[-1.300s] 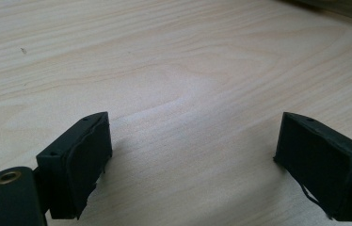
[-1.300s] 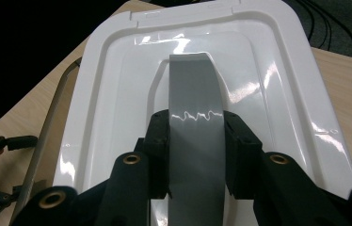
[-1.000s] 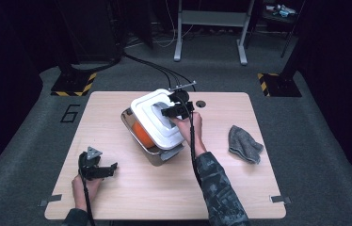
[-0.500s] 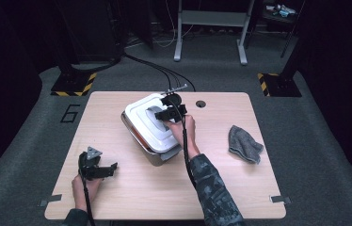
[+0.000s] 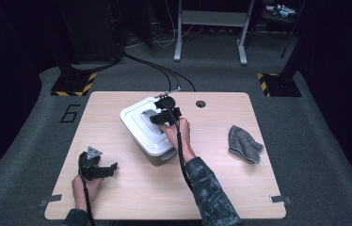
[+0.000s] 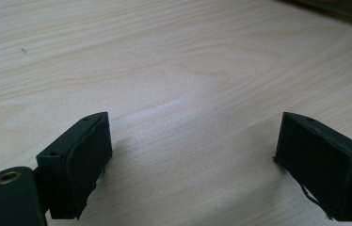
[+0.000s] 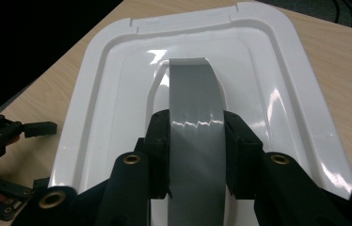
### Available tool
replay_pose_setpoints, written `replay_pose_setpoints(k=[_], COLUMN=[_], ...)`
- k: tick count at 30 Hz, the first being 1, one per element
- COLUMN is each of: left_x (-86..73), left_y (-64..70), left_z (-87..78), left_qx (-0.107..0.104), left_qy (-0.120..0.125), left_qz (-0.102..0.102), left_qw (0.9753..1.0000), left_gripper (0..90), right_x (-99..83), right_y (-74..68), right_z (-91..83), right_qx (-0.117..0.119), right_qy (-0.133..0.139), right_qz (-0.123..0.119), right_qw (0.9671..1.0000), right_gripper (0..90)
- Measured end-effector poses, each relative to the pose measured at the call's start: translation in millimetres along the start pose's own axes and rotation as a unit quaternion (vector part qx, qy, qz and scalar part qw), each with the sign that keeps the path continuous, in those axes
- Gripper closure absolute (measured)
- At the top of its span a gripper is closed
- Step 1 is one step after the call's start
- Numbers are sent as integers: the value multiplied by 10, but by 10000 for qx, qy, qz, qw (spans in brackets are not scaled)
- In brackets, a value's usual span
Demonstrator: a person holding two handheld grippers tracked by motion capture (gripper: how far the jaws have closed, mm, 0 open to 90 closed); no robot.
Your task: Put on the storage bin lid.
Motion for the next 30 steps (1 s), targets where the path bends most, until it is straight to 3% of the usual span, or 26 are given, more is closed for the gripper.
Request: replay_pose_setpoints(k=[11,15,17,19,24,30], left_x=[-1,0,-1,-1,-1,-1], left_y=[0,0,1,1,1,1], left_z=[-1,0,-1,-2,-2,-3], left_qx=[8,0,-1,9,11,14], left_qy=[-2,0,-9,-4,-7,-9], left_qz=[1,1,0,3,0,2], left_qw=[10000,10000,10000,10000,10000,10000], left_gripper=[107,107,107,107,107,107], right_x=[-19,-31,-44,-50,-84,-143], right_y=[-15,9,47,61,142,232], right_z=[52,57,36,19,-103,-229], right_qx=[7,-5,-14,-29,-36,-53], right_qy=[36,59,84,117,261,412], right_qz=[-52,-38,-14,2,-25,-28], right_qw=[10000,10000,10000,9999,9996,9991], right_gripper=[649,554,424,384,163,114])
Point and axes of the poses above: each handheld gripper's, and its own axes: z roughly forward along the jaws, x roughly out of its top, y roughly to its right, the point moved 2 cm from there along z, roughly forward along the jaws, and after that the axes turned 11 degrees about -y, right-handed, at the moved point
